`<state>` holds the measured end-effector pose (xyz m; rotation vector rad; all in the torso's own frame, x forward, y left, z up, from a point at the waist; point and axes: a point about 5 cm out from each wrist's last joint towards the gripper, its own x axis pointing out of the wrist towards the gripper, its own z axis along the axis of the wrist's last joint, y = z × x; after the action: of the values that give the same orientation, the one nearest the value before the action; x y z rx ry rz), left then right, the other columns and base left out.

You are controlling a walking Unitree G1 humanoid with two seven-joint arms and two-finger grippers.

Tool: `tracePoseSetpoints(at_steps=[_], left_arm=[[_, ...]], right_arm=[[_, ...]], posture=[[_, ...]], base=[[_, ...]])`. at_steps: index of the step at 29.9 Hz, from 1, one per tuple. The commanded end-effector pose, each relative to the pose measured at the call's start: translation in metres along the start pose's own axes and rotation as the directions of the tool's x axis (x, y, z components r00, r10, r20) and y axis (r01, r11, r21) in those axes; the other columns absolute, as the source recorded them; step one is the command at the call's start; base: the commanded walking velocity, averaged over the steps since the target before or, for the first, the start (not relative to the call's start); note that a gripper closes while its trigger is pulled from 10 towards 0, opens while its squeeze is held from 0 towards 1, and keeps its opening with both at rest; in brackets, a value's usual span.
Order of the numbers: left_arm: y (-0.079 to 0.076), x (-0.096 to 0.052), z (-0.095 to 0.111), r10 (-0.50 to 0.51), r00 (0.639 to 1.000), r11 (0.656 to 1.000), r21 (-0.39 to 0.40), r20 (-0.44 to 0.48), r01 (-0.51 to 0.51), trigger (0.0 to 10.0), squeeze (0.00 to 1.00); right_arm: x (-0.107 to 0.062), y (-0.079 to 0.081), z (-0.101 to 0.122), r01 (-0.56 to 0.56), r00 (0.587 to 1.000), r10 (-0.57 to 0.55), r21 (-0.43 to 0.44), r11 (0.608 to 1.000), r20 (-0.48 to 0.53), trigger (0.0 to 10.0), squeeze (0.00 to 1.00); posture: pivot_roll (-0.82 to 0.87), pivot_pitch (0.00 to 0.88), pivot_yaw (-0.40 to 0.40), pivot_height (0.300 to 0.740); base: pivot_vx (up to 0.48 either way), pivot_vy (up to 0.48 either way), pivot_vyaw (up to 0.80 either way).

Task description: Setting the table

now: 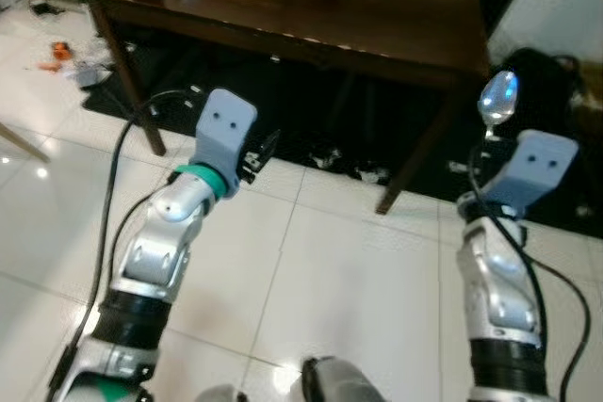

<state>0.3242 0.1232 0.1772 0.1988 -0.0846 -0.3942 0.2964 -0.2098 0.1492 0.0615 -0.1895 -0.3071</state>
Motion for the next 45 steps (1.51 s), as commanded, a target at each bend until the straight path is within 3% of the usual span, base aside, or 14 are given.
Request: tracePoseSetpoints(at_steps=[1,12,19,27,31,45], left_arm=[[-0.001,-0.002,-0.006,0.006,1.000,1.000,-0.007,-0.021,-0.007,10.0,0.00],[0.028,-0.022,-0.031,0.162,0.982,0.986,0.047,-0.096,-0.158,10.0,0.00],[0.046,-0.030,-0.036,0.280,0.956,0.957,0.100,-0.088,-0.271,10.0,0.00],[0.049,-0.036,-0.038,0.354,0.934,0.928,0.140,-0.047,-0.345,10.0,0.00],[0.052,-0.034,-0.034,0.433,0.901,0.888,0.172,0.003,-0.427,10.0,0.00],[0.058,-0.029,-0.025,0.470,0.881,0.865,0.174,0.054,-0.472,10.0,0.00]], right_arm=[[0.001,-0.004,0.001,0.011,1.000,-0.011,-0.010,1.000,0.004,10.0,0.00],[-0.001,0.011,0.003,-0.089,0.996,0.090,-0.031,0.995,0.020,10.0,0.00],[-0.004,0.034,0.000,-0.232,0.973,0.232,-0.039,0.972,-0.001,10.0,0.00],[-0.006,0.048,-0.001,-0.290,0.957,0.290,-0.023,0.957,-0.003,10.0,0.00],[-0.004,0.058,0.004,-0.322,0.946,0.322,-0.012,0.947,0.027,10.0,0.00],[0.001,0.062,0.015,-0.352,0.933,0.350,0.008,0.936,0.087,10.0,0.00]], posture=[[0.02,0.016,0.038,0.740],[0.03,0.017,0.030,0.740],[0.04,0.014,0.016,0.740],[0.04,0.009,0.005,0.740],[0.04,0.000,-0.002,0.740],[0.05,0.000,0.001,0.740]], base=[[0.000,0.000,-0.80],[0.000,0.000,-0.80],[0.000,0.000,-0.80],[0.127,0.000,-0.65],[0.469,0.000,0.00],[0.469,0.000,0.00]])
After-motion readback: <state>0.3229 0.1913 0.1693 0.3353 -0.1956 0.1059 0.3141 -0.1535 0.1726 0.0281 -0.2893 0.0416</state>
